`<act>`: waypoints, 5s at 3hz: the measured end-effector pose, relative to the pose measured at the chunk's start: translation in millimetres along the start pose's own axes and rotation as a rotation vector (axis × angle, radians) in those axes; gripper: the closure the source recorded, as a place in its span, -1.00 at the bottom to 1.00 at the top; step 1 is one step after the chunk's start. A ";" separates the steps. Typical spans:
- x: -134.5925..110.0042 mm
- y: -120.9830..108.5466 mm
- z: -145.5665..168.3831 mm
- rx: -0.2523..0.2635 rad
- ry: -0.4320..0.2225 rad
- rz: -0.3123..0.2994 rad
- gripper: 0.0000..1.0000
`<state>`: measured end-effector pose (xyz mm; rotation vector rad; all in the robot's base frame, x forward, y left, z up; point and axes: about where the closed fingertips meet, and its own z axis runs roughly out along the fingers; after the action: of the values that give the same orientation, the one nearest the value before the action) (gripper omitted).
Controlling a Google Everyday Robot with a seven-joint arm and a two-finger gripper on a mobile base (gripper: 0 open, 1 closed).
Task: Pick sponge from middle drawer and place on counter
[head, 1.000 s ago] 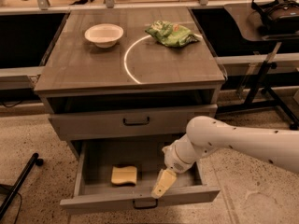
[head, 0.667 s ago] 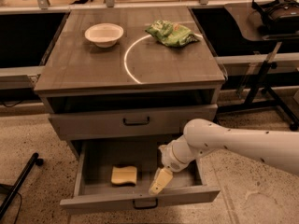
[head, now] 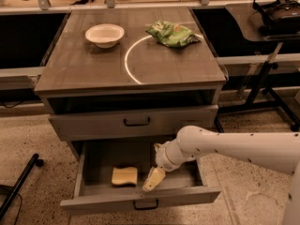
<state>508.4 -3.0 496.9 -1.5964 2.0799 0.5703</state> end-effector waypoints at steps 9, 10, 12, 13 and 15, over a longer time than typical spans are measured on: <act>-32.6 -29.3 159.7 0.045 -0.077 -0.109 -1.00; -32.2 -25.1 176.6 0.019 -0.057 -0.115 -0.95; -31.8 -23.0 188.7 -0.025 -0.044 -0.122 0.00; -33.4 -20.2 192.9 -0.045 -0.041 -0.130 0.44; -46.9 -15.7 117.6 -0.046 -0.203 -0.190 1.00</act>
Offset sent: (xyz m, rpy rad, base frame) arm 0.0298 0.0248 -0.0339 0.0608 -0.0379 0.0441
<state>546.3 97.5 428.2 -1.6648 1.7580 0.6853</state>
